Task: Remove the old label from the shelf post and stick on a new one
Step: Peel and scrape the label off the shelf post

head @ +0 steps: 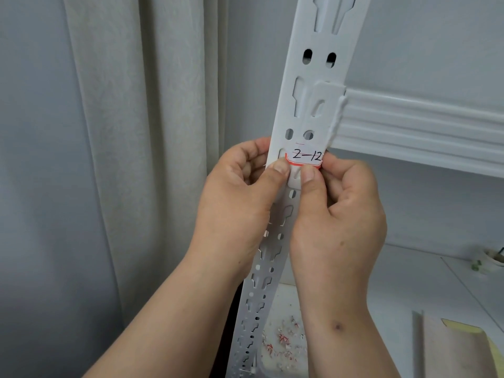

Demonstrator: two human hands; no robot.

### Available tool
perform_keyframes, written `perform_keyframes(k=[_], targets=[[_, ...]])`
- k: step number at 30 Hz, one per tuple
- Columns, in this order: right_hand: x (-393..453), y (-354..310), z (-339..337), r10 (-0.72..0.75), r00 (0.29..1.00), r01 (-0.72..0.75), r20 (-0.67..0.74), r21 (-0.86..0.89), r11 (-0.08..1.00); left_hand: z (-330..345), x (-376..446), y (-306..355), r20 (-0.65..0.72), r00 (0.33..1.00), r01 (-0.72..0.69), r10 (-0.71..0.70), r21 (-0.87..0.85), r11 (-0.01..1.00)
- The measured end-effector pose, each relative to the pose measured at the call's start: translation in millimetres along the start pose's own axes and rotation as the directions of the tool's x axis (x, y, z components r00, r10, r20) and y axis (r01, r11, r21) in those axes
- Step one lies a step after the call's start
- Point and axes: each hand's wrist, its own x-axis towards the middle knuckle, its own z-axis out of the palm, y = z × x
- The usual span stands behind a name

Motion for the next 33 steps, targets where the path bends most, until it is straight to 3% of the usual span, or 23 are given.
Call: perform_keyframes(k=[5, 8, 13, 22, 33], targets=[[0.5, 0.8, -0.7, 0.000, 1.000, 0.000, 0.010, 0.000, 1.000, 5.6, -12.3, -4.9, -0.119, 0.983, -0.122, 0.139, 0.137, 0.983], [0.3, 2.8, -0.1, 0.014, 1.000, -0.014, 0.009, 0.018, 1.000, 10.2, -18.6, -2.1, -0.173, 0.929, -0.235, 0.327, 0.407, 0.883], [-0.3, 2.2, -0.7, 0.017, 1.000, -0.018, 0.017, 0.036, 0.999, 11.9, -13.3, 0.7, -0.230, 0.891, -0.193, 0.391, 0.587, 0.786], [1.1, 4.6, -0.5, 0.009, 1.000, -0.010, 0.026, 0.047, 0.999, 20.6, -19.6, -3.0, -0.365, 0.858, -0.100, 0.361, 0.572, 0.814], [1.6, 7.1, -1.7, -0.018, 1.000, 0.017, 0.018, 0.059, 0.998, 27.9, -19.1, -2.0, -0.392, 0.882, -0.039, 0.262, 0.493, 0.869]])
